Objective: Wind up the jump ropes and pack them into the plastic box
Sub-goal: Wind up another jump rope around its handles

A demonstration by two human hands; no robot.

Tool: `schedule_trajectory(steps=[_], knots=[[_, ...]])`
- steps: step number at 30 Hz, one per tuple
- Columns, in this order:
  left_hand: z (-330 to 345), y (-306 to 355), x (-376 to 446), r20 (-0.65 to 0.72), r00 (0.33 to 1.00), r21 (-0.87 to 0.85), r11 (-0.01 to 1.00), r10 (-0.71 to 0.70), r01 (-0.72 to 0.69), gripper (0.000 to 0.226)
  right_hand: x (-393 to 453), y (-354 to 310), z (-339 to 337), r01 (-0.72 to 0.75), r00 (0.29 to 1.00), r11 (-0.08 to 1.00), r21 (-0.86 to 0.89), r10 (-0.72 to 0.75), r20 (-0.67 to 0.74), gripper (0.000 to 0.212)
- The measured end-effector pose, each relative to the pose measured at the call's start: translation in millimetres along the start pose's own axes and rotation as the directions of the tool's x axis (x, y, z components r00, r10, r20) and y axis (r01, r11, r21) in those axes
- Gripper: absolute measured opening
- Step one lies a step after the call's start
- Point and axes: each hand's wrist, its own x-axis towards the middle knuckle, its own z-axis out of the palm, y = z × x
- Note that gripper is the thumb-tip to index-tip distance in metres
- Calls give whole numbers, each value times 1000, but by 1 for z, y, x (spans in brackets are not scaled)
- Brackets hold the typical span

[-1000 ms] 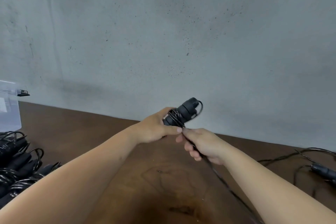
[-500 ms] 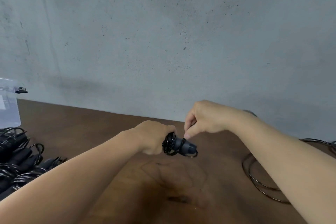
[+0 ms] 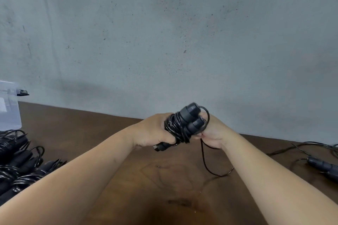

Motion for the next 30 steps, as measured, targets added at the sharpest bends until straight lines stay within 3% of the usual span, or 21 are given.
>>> schedule_trajectory(steps=[6, 9, 12, 14, 16, 19, 23, 26, 30], knots=[[-3, -5, 8, -248, 967, -98, 994, -62, 39, 42, -9, 10, 16, -40, 990, 998, -52, 33, -137, 31], [-6, -7, 15, -405, 909, 37, 992, -95, 120, 40, -15, 16, 26, -102, 984, 938, -330, 48, -169, 32], [1, -9, 17, -491, 871, 451, 855, -1, 256, 50, -17, 15, 35, -115, 989, 737, -666, 20, -149, 33], [7, -13, 18, -497, 866, 659, 670, 46, 343, 66, -19, 10, 36, -107, 993, 556, -824, 20, -116, 31], [15, -18, 21, -466, 875, 809, 463, 131, 362, 66, -23, 0, 34, -77, 997, 331, -941, 26, -72, 23], [21, -21, 22, -382, 906, 900, 295, 184, 319, 53, -30, -25, 31, -31, 998, 54, -998, 54, -28, 13], [21, -17, 20, -234, 963, 949, 246, 137, 196, 49, -34, -52, 25, 84, 995, -126, -989, 68, 76, 11], [25, -9, 13, -119, 992, 938, 333, 52, 95, 44, -31, -67, 21, 144, 987, -104, -984, 79, 136, 7], [26, -2, 2, 37, 995, 887, 462, -96, 12, 64, -22, -72, 12, 129, 969, 147, -981, 192, 156, 17]])
